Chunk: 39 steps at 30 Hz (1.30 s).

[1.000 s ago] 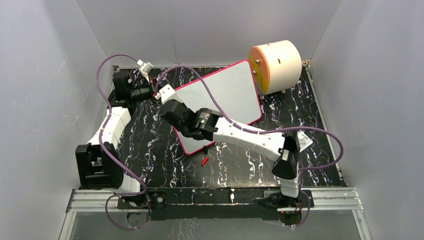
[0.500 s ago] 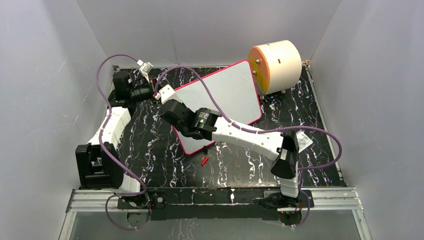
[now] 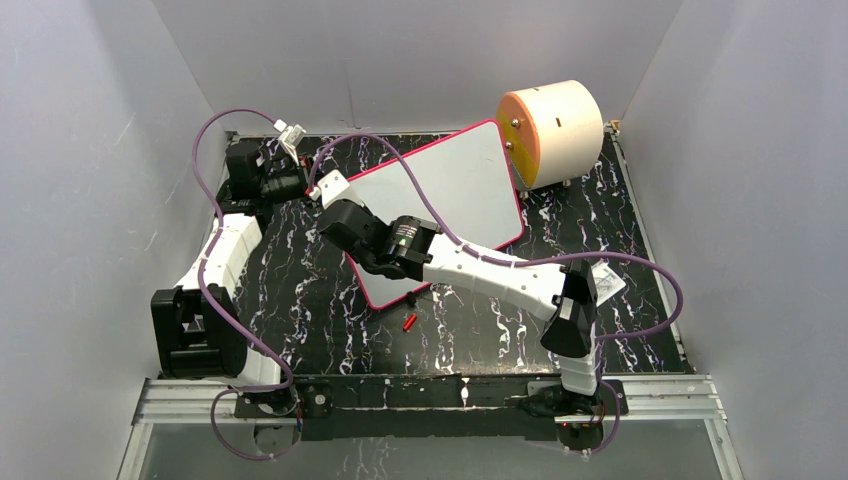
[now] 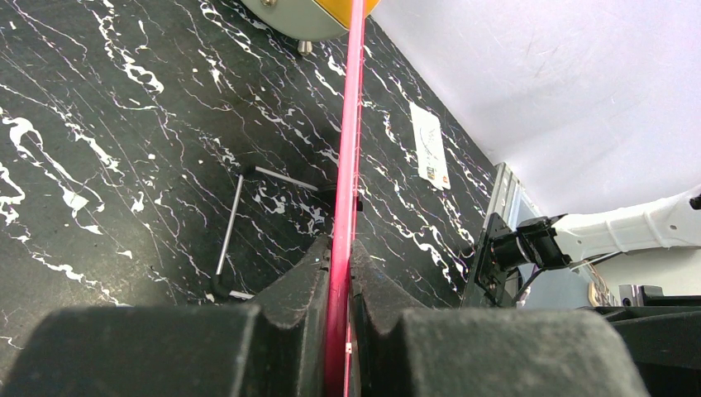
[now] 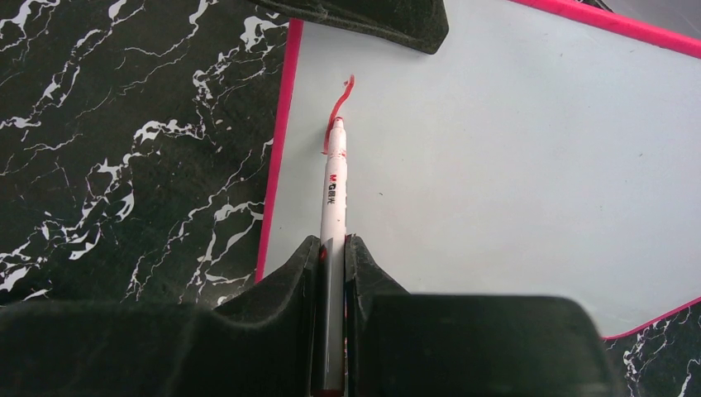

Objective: Write a sentence on the whiteboard

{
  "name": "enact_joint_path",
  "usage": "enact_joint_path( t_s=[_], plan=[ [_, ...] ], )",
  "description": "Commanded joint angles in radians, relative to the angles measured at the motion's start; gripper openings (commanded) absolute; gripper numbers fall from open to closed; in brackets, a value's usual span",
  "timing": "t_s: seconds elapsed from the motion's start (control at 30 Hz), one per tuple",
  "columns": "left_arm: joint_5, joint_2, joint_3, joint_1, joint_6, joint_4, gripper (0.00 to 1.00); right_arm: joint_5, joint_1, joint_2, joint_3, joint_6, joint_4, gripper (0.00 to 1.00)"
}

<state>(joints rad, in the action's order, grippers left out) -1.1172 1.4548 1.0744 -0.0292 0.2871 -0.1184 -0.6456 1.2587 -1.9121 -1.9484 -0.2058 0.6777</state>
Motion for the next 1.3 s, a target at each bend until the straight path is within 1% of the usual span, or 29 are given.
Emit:
enact_joint_path(
  t_s=[0.0,0.37,1.27],
  plan=[
    [0.019,-0.022,-0.001,0.015,-0.012,0.069,0.0,0.002,-0.004,-0.007,-0.035,0.003,-0.037,0.0],
    [0.02,-0.022,-0.001,0.015,-0.012,0.069,0.0,-0.054,-0.014,0.006,-0.014,-0.007,-0.017,0.0],
    [0.02,-0.022,-0.001,0.015,-0.012,0.071,0.0,-0.085,-0.033,0.027,0.005,-0.026,0.005,0.0]
  ],
)
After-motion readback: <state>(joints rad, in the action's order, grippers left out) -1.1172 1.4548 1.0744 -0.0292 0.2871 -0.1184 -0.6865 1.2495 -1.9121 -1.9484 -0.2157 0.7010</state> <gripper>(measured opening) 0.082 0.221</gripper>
